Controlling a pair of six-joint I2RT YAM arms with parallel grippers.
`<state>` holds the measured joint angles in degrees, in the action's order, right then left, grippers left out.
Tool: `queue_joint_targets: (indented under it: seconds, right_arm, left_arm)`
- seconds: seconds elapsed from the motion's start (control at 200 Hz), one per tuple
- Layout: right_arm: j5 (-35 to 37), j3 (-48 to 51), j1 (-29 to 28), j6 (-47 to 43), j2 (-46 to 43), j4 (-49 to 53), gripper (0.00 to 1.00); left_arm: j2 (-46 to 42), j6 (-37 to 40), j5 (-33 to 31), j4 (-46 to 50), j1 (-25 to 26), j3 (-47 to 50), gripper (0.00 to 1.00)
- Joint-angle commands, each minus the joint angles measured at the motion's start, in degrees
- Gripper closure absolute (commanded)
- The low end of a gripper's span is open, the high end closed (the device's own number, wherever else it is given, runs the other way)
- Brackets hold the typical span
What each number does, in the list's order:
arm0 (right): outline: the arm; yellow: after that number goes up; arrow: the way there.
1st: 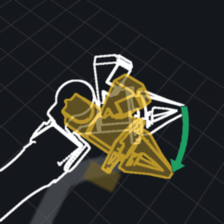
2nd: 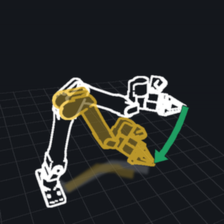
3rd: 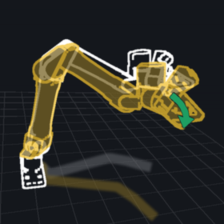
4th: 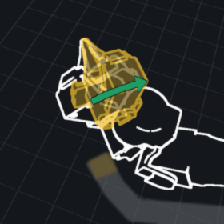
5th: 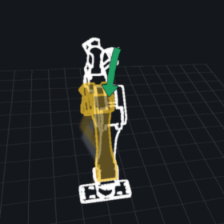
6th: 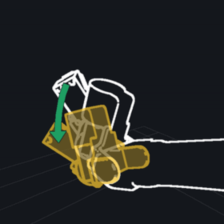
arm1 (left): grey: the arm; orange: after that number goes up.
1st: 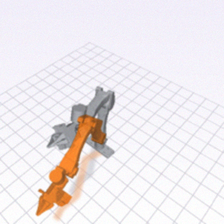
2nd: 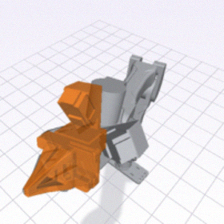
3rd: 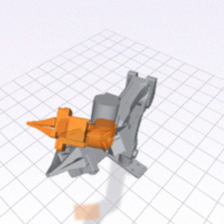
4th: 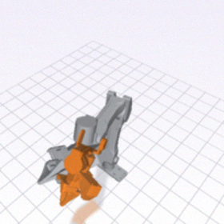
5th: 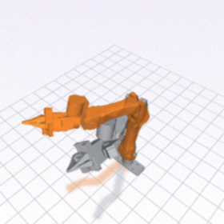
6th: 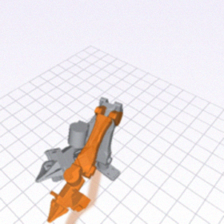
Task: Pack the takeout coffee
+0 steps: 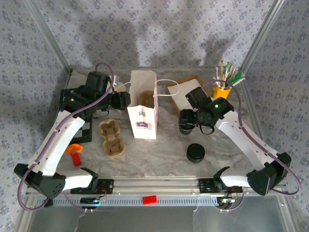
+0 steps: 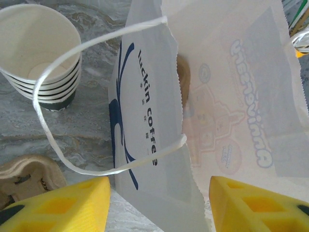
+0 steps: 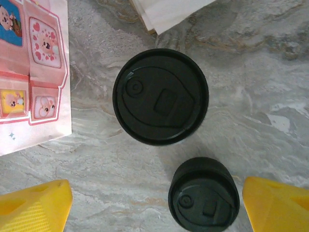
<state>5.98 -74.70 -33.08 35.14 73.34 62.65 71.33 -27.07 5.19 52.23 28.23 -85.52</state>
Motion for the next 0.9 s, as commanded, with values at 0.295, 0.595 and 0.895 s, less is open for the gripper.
queue_joint_targets:
  seconds: [0.295,0.595,0.895]
  right_arm:
    - [-6.53,1.45,3.64,-22.05,5.02,-7.02,0.04]
    - [-4.23,0.29,4.55,-28.82,10.89,-6.17,0.0]
    - [-4.99,-0.31,5.67,-30.65,14.51,-6.66,0.01]
  left_arm:
    - [-2.05,-1.76,-1.22,-3.08,-0.04,1.74,0.44]
    - [-1.67,-2.11,-0.92,-3.36,-0.31,1.38,0.43]
    - [-1.98,-2.59,-0.97,-3.05,-0.76,2.17,0.41]
